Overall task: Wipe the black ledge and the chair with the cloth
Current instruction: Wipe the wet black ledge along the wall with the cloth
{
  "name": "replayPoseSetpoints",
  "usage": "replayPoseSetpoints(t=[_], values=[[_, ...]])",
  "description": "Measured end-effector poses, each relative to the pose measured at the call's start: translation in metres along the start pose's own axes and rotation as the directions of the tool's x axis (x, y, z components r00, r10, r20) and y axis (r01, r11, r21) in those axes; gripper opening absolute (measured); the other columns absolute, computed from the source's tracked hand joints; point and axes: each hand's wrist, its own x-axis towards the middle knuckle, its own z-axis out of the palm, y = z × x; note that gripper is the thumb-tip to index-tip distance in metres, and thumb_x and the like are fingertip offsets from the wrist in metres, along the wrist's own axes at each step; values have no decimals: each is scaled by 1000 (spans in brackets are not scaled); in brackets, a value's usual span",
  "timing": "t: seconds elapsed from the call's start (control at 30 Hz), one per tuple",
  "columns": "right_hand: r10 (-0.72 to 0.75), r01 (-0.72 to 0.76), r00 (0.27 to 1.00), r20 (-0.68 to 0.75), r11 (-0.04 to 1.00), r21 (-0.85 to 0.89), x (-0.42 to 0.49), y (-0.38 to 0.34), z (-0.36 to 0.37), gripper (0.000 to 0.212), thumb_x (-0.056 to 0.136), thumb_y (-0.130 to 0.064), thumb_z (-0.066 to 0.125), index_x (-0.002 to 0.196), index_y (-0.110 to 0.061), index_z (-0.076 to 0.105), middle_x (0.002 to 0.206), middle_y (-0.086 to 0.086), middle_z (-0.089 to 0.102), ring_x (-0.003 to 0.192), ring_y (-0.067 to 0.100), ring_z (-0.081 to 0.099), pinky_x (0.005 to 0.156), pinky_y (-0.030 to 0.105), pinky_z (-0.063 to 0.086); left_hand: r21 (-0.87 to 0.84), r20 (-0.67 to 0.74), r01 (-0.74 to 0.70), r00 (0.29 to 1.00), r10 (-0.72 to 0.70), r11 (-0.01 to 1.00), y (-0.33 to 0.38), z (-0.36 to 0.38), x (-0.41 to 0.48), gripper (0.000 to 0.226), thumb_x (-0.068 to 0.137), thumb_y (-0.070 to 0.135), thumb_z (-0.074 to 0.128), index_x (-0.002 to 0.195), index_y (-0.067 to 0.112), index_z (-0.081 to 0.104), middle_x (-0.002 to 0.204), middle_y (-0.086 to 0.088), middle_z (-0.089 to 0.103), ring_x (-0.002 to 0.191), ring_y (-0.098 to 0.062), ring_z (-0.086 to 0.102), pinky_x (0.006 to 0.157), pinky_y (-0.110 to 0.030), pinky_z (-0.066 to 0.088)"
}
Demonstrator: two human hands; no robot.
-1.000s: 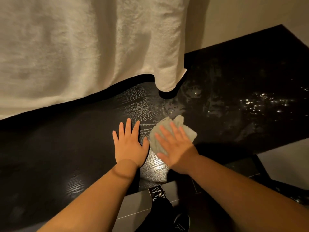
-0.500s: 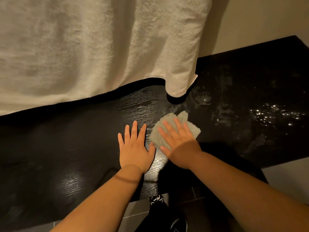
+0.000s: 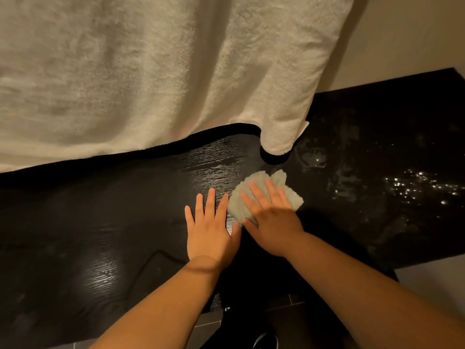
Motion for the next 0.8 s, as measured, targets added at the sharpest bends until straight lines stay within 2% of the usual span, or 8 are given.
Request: replayPoseSetpoints(t=[0.1, 0.23, 0.3, 0.4, 0.53, 0.67, 0.73, 0.8], values=[[-24, 21, 998, -57, 999, -49, 15, 27, -4, 77, 95, -66, 30, 161, -28, 29, 169, 2, 21, 156, 38, 10, 127, 53, 5, 12, 25, -13, 1000, 12, 1000, -1, -2, -2, 80, 93, 62, 27, 166, 34, 16, 176, -3, 1, 161, -33, -4, 127, -60, -2], [279, -278, 959, -49, 960, 28, 55, 39, -19, 81, 92, -64, 15, 163, -24, 17, 167, 5, 23, 155, 39, 6, 126, 52, -2, -33, 48, -12, 999, 14, 999, -2, -8, -1, 80, 92, 62, 32, 166, 35, 16, 176, -2, -1, 161, -33, -5, 128, -60, -3], [348, -344, 933, -89, 937, 58, 60, 25, -20, 79, 94, -61, 20, 162, -20, 23, 165, 9, 26, 153, 42, 9, 126, 57, 2, -42, 50, -10, 999, 12, 999, -2, -6, 0, 79, 92, 62, 35, 165, 34, 21, 176, -2, 3, 161, -33, -2, 127, -60, -3], [160, -160, 984, -75, 987, -5, 40, 11, -8, 78, 97, -60, 27, 161, -16, 28, 169, 10, 20, 154, 45, 12, 124, 61, 12, -43, 36, -35, 999, 37, 998, -5, -3, -1, 78, 93, 61, 38, 164, 30, 28, 176, -4, 6, 161, -34, 1, 127, -59, -5], [-47, 46, 999, -6, 994, -103, 25, 33, -12, 78, 98, -65, 27, 163, -24, 13, 172, -1, 3, 157, 35, -4, 126, 52, 3, -96, 44, -52, 997, 56, 994, -13, -7, 0, 72, 94, 59, 38, 161, 32, 36, 174, -3, 15, 160, -32, 9, 127, -55, -4], [236, -240, 970, -64, 969, -63, 63, 43, -27, 79, 96, -67, 25, 162, -29, 9, 159, 8, 34, 137, 41, 30, 121, 52, 22, -113, -37, -90, 996, 87, 990, -38, -22, 35, 66, 94, 55, 42, 152, 26, 49, 168, -7, 31, 150, -32, 33, 127, -54, 18], [409, -415, 902, -139, 910, -16, 86, 27, -30, 78, 96, -62, 28, 163, -24, 13, 163, 12, 27, 139, 43, 28, 121, 53, 22, -69, -81, -53, 996, 48, 996, -62, -31, 62, 68, 92, 54, 45, 153, 24, 48, 167, -12, 30, 150, -36, 32, 125, -57, 21], [476, -477, 869, -137, 878, 26, 100, -1, -31, 78, 97, -60, 26, 162, -19, 16, 168, 11, 15, 149, 42, 18, 123, 57, 12, -14, -42, -23, 999, 22, 1000, -82, -36, 80, 71, 94, 57, 41, 159, 27, 38, 172, -13, 20, 156, -37, 19, 127, -58, 14]])
